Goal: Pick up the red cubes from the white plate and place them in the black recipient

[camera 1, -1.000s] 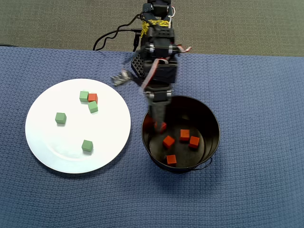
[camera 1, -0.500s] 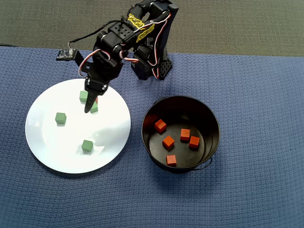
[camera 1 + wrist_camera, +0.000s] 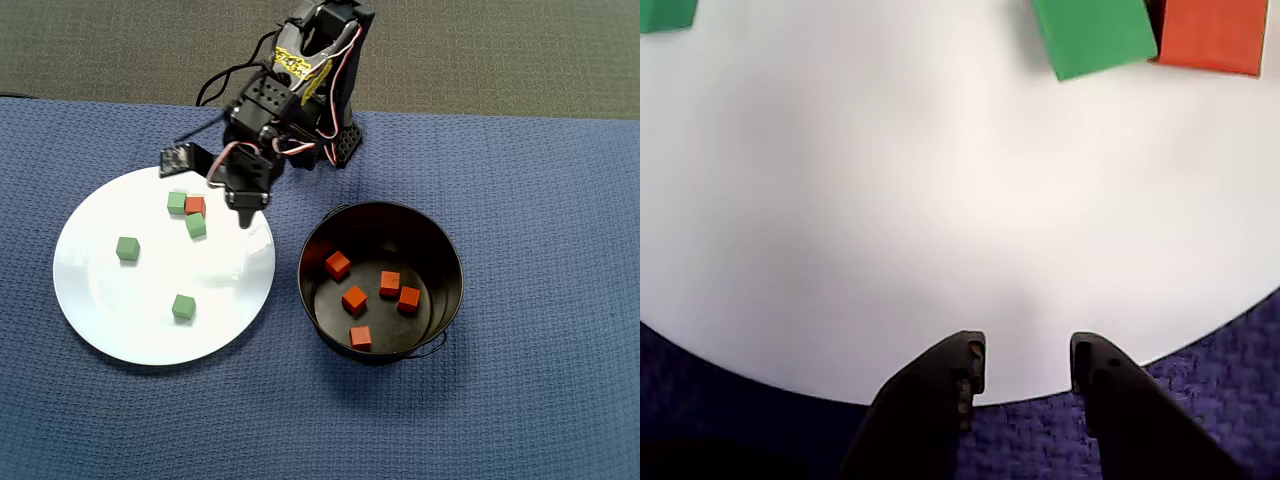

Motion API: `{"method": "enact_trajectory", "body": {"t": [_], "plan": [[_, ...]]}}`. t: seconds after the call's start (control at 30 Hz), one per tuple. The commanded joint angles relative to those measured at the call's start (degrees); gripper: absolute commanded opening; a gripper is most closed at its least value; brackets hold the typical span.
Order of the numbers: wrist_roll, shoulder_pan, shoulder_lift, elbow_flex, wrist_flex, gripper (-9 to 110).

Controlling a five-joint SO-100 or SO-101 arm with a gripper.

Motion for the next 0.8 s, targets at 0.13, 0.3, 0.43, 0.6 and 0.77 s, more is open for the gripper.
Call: {"method": "enact_trajectory", "body": {"t": [0.13,0.3,0.43,0.6,0.77], "plan": [[-1.41,-0.18,0.88,0.88,0.79,10],[-6.50,2.29,-1.67,0.97,2.02,14],[-9.84,5.98,-5.54,-2.02,2.72,13],[-11.51,8.61,-8.00,-4.57,4.31,10],[-14.24,11.16,-7.73,-5.10,5.10,11]]}}
